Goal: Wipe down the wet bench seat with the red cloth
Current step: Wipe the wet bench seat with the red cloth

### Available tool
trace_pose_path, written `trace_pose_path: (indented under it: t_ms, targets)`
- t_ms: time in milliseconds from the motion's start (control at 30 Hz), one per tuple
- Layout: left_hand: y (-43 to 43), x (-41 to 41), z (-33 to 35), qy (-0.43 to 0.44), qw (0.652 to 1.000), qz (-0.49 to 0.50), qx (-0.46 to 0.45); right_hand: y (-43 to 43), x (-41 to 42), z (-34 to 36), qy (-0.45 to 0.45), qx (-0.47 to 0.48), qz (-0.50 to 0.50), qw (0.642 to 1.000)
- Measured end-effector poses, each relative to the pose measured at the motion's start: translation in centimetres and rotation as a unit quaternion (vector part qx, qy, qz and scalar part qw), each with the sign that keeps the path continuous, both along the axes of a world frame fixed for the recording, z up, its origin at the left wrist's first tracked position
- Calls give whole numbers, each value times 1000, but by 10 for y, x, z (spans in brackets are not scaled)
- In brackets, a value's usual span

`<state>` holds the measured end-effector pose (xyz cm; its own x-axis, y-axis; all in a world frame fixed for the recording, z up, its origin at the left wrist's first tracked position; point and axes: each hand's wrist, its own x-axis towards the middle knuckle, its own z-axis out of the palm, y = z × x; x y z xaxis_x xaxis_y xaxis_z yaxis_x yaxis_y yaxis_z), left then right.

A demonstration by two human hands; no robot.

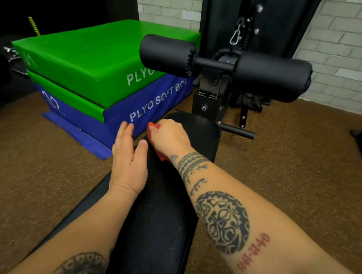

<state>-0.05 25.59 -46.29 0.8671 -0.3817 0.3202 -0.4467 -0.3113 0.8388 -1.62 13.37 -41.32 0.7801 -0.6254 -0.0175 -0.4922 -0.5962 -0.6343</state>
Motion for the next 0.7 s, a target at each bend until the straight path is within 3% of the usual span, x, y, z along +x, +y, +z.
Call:
trace_pose_path:
  t_ms: [67,167,333,500,633,700]
  targets:
    - [4,0,2,2,1000,15,-8,8,1,0,-63,9,4,998]
    - [1,0,4,10,1000,20,-13,-14,-13,1,-106,-67,-64,990]
    - [1,2,2,23,999,25,-26,-57,-19,-9,59,-145,-141,978]
    - [2,5,0,20,999,18,-37,-13,15,-14,76,-202,-32,976]
    - [3,7,-2,25,998,25,-47,7,41,-7,70,-106,128,984]
    - [2,8,-1,23,998,27,-54,11,40,-4,16,-19,167,986]
